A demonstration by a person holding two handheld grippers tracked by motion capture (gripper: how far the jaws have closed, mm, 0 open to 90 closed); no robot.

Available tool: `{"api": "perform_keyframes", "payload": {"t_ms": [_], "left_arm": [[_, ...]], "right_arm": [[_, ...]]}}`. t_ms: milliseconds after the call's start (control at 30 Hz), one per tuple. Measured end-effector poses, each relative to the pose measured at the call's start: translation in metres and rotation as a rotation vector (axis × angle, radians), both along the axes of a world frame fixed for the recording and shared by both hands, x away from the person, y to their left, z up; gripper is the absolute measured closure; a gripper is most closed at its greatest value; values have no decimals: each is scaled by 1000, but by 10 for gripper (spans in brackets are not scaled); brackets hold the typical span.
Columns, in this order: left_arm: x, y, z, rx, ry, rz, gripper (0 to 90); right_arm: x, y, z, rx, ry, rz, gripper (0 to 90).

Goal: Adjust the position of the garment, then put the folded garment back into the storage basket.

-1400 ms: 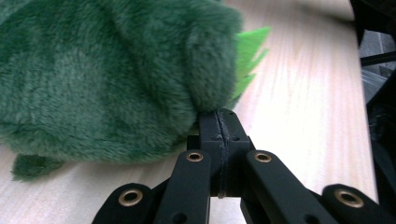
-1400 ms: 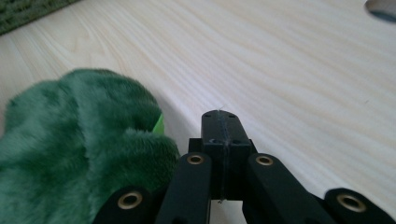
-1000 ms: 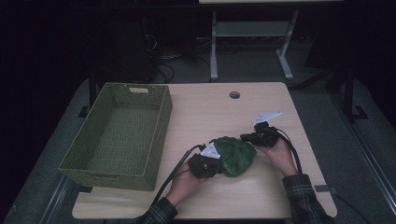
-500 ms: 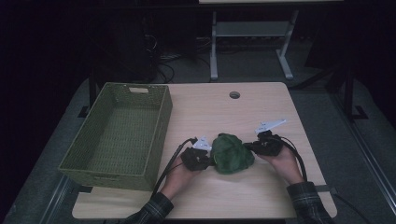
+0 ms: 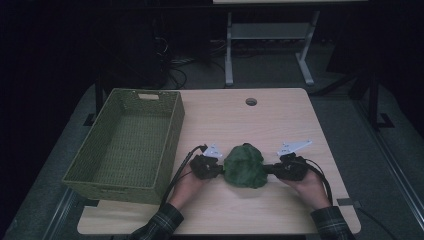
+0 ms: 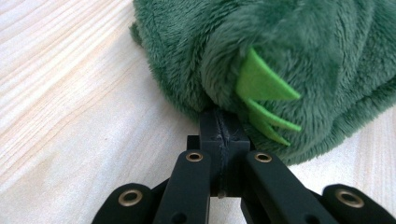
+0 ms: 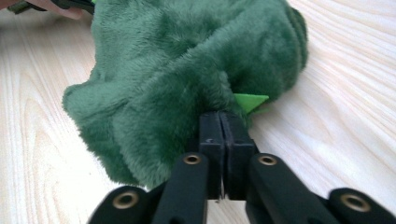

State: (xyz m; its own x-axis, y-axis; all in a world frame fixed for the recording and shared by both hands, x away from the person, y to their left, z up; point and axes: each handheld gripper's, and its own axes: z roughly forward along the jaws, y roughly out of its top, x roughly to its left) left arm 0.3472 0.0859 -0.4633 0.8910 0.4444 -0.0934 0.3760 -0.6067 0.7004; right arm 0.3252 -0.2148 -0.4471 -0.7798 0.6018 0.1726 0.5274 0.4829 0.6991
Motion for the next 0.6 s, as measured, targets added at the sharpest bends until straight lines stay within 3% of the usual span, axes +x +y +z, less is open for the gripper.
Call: {"api": "perform_keyframes", "payload": {"t_ms": [67,167,333,400,600], "left_arm": [[0,2,1,-3,6,-2,875],[-1,5,4,22,-3,-20,803],[-4,10,14,21,5,-39,612],[-5,11,20,42,-10,-54,521],[-10,9,40,50,-47,-79,293]], "right_arm": [[-3,-5,0,15,-19,-20,827],[-5,-14,-1,19,-34,-70,675],[-9,-28,-5,-17,-64,-139,465],[-10,-34,-8,-28,-69,-155,406],[-14,-46,-18,-67,-63,-203,250]]}}
